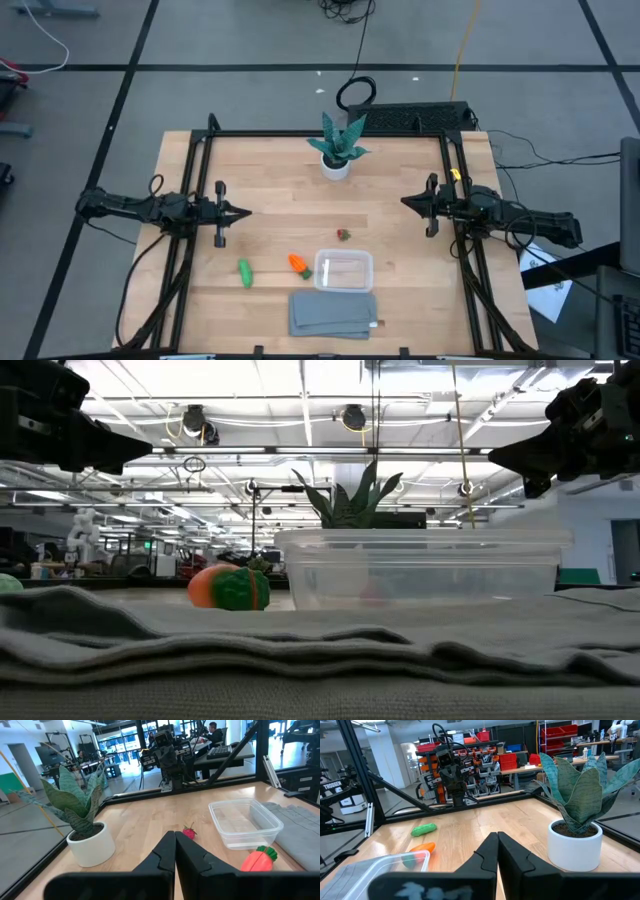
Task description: Pick and placing Produce into tupperware
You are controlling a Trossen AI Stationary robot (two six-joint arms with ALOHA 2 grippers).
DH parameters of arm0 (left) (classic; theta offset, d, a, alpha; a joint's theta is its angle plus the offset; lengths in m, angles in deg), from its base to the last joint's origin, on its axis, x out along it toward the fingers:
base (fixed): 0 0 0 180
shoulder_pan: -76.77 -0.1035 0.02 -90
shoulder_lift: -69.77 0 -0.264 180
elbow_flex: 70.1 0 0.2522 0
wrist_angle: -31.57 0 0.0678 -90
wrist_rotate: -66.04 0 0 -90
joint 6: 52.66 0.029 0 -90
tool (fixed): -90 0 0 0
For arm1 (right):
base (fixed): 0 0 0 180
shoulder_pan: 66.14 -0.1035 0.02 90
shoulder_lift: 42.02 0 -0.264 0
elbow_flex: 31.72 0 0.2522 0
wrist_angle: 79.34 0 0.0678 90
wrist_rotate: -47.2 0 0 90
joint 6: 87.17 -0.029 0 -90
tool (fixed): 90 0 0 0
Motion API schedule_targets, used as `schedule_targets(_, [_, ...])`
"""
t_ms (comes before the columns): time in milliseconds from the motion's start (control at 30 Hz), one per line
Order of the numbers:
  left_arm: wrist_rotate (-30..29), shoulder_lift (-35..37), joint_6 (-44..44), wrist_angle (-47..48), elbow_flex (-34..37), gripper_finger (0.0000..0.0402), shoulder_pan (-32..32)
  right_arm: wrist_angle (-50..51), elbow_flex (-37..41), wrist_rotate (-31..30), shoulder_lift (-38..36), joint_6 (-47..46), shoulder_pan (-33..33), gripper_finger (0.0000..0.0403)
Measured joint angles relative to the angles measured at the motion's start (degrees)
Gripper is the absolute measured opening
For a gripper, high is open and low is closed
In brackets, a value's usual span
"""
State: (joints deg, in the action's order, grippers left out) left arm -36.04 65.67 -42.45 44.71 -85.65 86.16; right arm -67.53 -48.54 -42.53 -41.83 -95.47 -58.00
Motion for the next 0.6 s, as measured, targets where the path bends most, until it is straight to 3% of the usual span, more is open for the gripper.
schedule_targets(600, [0.0,0.0,-3.9,-0.8,0.0,0.0008,0.0,-0.4,0.0,0.0,0.0,2.0,0.0,0.0])
